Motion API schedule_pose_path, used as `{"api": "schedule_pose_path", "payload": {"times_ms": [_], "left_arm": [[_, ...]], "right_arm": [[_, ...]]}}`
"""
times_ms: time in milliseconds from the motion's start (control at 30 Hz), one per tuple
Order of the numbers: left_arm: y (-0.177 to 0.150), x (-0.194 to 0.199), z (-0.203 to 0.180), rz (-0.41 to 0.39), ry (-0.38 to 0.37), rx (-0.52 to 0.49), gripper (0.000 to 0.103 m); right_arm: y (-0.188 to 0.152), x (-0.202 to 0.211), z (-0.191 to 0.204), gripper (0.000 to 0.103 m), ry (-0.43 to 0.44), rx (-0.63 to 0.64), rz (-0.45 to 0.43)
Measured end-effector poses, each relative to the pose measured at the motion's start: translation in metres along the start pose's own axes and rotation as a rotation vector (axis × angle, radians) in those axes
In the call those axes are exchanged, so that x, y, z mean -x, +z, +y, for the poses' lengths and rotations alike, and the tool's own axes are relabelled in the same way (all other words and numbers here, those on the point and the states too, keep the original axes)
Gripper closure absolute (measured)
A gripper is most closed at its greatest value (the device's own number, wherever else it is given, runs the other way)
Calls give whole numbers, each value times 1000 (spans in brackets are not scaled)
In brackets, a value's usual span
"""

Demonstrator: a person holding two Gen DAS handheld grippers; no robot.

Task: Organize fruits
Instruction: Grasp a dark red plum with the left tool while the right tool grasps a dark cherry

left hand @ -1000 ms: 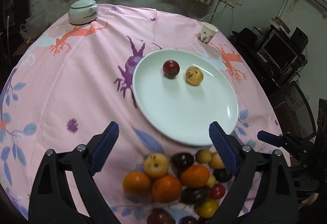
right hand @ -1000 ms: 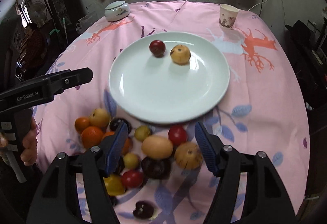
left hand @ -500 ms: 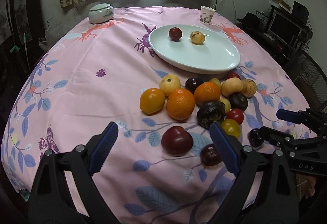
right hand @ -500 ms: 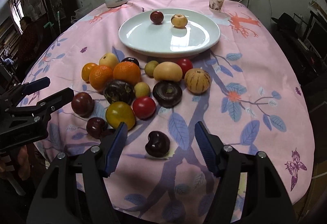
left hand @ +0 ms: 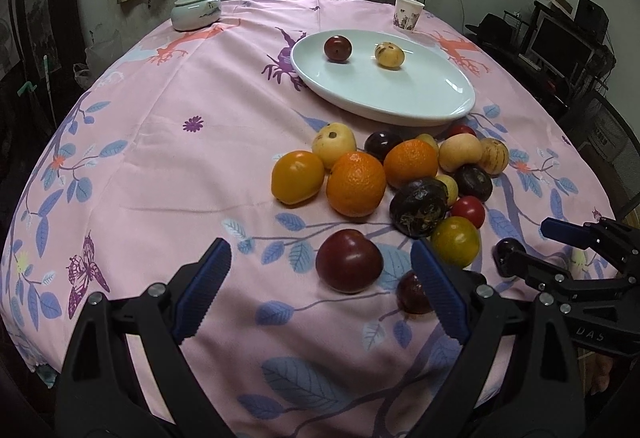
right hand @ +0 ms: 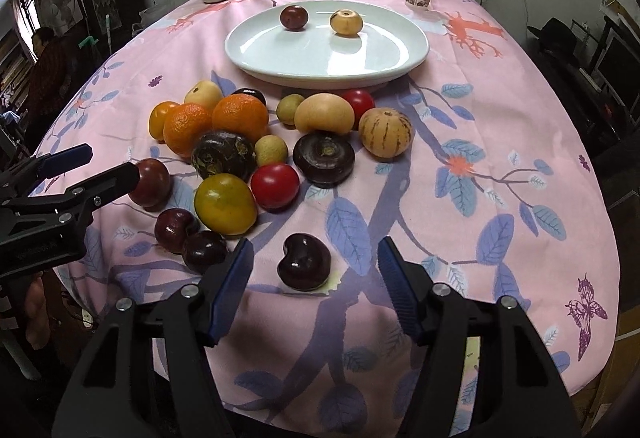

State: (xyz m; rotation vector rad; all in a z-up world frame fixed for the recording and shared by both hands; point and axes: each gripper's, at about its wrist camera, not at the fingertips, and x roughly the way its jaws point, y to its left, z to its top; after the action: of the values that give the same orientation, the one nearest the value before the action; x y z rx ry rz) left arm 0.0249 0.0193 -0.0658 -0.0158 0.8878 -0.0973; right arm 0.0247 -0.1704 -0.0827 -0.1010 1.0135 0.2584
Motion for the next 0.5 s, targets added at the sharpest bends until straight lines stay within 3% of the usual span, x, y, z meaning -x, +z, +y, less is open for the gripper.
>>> {"api": "schedule_pose_path", "payload": {"times_ms": [167,267,333,500], "left_arm": [[-2,-1,1,5,6,-6,10],[-2,-4,3,17,5,-2,10],[-3,-7,5,27,6,4,10],[-5,-14,8,46,9,16,10]], "right_arm": [[-2,-13,-1,47,13,-12,43],[-3,-24,-1,59,16,-29,48],[-3,-24,0,74,27,-32,45],[-4,-10,-3,74,13,-43,12]]}}
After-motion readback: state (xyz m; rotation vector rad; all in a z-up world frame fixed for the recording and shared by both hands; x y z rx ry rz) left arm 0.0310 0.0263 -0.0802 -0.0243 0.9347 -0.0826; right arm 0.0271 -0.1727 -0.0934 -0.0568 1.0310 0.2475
